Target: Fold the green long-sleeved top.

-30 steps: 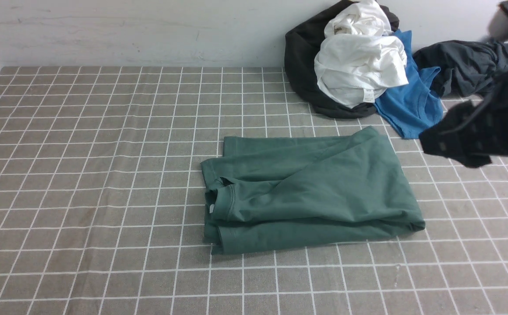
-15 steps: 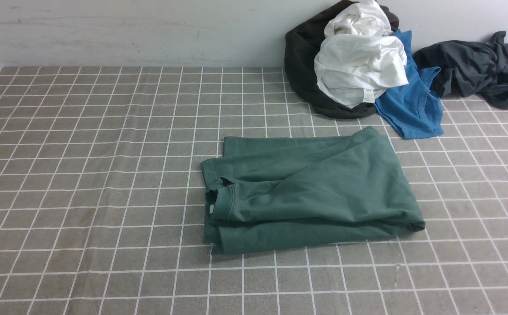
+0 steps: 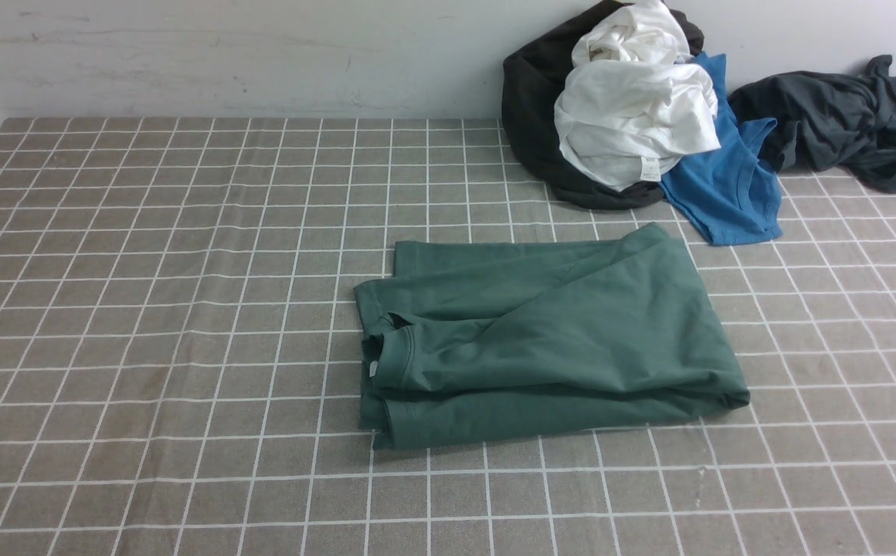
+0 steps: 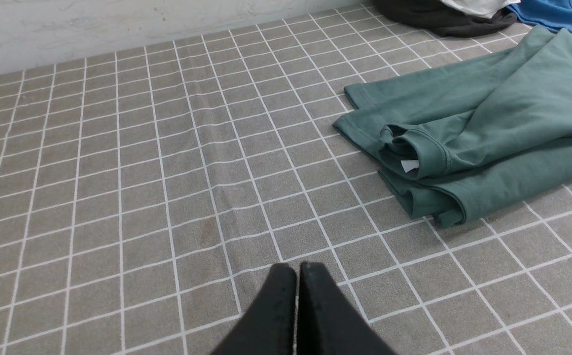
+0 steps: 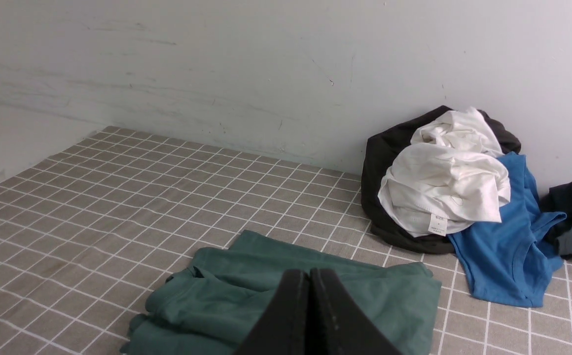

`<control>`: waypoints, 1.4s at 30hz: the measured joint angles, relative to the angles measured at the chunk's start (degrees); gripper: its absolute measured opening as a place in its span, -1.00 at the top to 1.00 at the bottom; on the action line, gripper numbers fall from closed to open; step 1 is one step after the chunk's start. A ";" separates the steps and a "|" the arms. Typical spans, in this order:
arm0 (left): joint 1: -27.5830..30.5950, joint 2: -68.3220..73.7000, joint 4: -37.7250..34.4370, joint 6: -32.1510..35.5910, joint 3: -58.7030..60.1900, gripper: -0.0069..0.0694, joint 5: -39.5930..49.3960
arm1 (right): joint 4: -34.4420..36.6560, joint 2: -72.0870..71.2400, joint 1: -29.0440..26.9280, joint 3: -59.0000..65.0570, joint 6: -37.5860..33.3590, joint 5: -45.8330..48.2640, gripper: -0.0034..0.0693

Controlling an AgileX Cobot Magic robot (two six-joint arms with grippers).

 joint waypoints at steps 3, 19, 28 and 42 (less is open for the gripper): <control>0.00 0.00 0.00 0.00 0.00 0.84 0.00 | -0.58 -0.07 0.00 1.35 0.00 -1.70 0.95; 0.00 0.00 0.00 0.00 0.00 0.84 0.05 | -9.66 -18.07 -21.19 40.77 15.94 -24.14 0.95; 0.00 0.00 -0.06 0.00 0.00 0.84 0.12 | -11.39 -19.59 -22.71 41.89 17.56 -18.87 0.95; 0.00 0.00 -0.06 0.00 0.00 0.84 0.12 | -11.43 -19.59 -22.71 41.84 17.37 -18.86 0.95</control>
